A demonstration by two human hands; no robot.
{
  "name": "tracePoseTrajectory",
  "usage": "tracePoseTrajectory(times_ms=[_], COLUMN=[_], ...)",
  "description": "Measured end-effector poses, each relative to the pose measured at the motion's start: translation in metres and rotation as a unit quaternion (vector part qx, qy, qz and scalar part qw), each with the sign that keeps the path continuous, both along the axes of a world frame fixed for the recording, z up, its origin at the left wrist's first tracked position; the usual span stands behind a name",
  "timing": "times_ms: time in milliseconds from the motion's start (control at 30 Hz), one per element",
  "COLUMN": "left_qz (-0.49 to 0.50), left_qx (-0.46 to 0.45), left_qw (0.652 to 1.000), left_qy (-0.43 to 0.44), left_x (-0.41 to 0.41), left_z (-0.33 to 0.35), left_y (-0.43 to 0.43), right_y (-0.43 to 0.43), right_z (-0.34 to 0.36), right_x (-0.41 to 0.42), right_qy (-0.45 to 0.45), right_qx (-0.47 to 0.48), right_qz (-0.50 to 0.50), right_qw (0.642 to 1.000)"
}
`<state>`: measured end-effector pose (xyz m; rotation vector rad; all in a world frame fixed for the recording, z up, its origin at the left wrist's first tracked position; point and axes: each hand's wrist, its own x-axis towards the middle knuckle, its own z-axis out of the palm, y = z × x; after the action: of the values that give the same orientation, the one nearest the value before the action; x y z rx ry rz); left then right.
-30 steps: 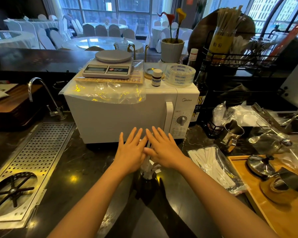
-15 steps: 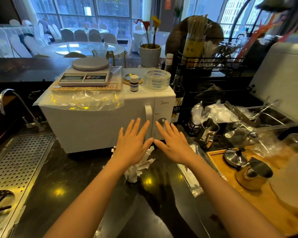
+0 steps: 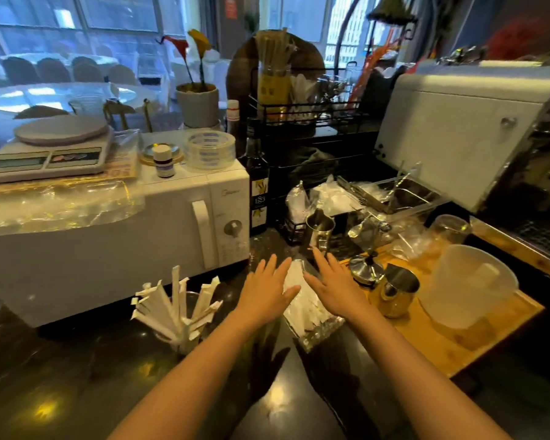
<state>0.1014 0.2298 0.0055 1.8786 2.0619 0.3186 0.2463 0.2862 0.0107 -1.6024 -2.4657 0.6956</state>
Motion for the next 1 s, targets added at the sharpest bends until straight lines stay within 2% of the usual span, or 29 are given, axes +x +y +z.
tracePoseTrajectory(times_ms=[200, 300, 433, 567, 700, 767, 867, 1000], left_qz=[-0.023, -0.028, -0.033, -0.056, -0.067, -0.07, -0.079, -0.092], left_qx=[-0.063, -0.068, -0.062, -0.064, -0.071, -0.073, -0.072, -0.072], left_qw=[0.997, 0.996, 0.997, 0.996, 0.995, 0.994, 0.992, 0.991], left_qy=[-0.044, -0.053, -0.035, 0.005, 0.035, 0.045, 0.061, 0.057], left_x=[0.035, 0.049, 0.064, 0.074, 0.079, 0.08, 0.08, 0.079], left_z=[-0.041, -0.055, -0.068, -0.077, -0.084, -0.086, -0.087, -0.085], left_y=[0.005, 0.007, 0.012, 0.018, 0.022, 0.023, 0.025, 0.025], right_y=[-0.003, -0.01, -0.014, -0.011, -0.009, -0.008, -0.007, -0.006], right_z=[-0.028, -0.041, -0.053, -0.061, -0.069, -0.071, -0.076, -0.077], right_x=[0.028, 0.035, 0.037, 0.037, 0.033, 0.029, 0.025, 0.02], right_qy=[0.073, 0.087, 0.161, 0.208, 0.294, 0.324, 0.32, 0.284], right_qx=[-0.086, -0.132, -0.16, -0.205, -0.272, -0.292, -0.303, -0.289], right_qz=[-0.116, -0.163, -0.219, -0.3, -0.4, -0.415, -0.423, -0.415], right_qw=[0.987, 0.974, 0.949, 0.908, 0.824, 0.798, 0.792, 0.814])
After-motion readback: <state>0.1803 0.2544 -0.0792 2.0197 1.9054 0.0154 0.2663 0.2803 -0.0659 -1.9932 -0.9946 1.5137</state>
